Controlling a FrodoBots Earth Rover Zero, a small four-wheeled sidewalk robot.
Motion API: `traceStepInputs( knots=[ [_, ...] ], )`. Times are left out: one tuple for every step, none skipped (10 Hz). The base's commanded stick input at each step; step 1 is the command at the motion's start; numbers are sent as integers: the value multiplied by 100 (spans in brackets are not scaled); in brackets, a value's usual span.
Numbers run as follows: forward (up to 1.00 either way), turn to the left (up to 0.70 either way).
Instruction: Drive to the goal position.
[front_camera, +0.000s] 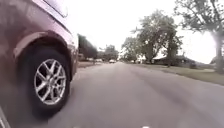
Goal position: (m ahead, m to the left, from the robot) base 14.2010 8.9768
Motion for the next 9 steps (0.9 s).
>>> traceStepInputs(
  knots=[
    [70, 0],
    [70, 0],
    [70, 0],
    [70, 0],
    [70, 0],
    [70, 0],
    [70, 0],
    [70, 0],
    [70, 0]
  ],
)
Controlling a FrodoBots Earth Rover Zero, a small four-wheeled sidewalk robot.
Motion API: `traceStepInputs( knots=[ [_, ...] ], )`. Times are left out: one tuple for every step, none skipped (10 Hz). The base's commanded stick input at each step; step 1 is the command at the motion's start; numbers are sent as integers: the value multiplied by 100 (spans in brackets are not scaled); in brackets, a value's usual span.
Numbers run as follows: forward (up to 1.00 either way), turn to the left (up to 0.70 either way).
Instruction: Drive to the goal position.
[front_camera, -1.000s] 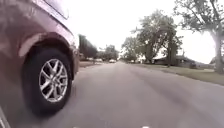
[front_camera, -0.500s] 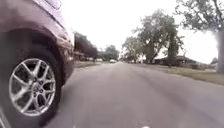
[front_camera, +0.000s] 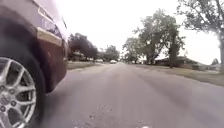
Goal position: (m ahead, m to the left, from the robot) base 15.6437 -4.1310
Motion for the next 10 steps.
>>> traceStepInputs(
  knots=[
    [70, 0],
    [70, 0],
    [70, 0],
    [70, 0],
    [70, 0],
    [70, 0],
    [70, 0],
    [70, 0],
    [70, 0],
    [70, 25]
  ],
)
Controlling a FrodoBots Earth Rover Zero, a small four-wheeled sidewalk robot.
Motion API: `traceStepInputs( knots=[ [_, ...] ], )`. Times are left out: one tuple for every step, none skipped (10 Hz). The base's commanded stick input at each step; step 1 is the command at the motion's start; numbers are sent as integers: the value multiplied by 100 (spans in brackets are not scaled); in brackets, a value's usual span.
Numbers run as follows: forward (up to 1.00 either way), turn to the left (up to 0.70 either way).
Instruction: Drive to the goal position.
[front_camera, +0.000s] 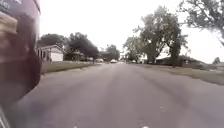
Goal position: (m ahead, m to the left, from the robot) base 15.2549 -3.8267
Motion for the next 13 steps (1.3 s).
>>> traceStepInputs(
  knots=[
    [70, 35],
    [70, 5],
    [70, 0],
    [70, 0],
    [70, 0],
    [70, 0],
    [70, 0],
    [70, 0],
    [70, 0],
    [70, 0],
    [70, 0],
    [70, 0],
    [70, 0]
  ],
)
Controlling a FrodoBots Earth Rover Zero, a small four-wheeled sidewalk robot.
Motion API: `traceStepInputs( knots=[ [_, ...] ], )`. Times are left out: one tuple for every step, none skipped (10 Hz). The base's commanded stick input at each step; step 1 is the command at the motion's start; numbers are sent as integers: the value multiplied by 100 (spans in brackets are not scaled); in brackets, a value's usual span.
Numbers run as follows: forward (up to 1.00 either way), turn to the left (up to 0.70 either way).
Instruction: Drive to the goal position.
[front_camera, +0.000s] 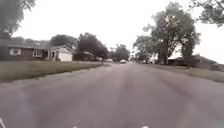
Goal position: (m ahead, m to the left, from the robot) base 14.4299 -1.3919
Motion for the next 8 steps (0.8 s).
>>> traceStepInputs(
  knots=[
    [70, 0],
    [70, 0],
    [70, 0],
    [70, 0],
    [70, 0],
    [70, 0],
    [70, 0],
    [70, 0]
  ],
)
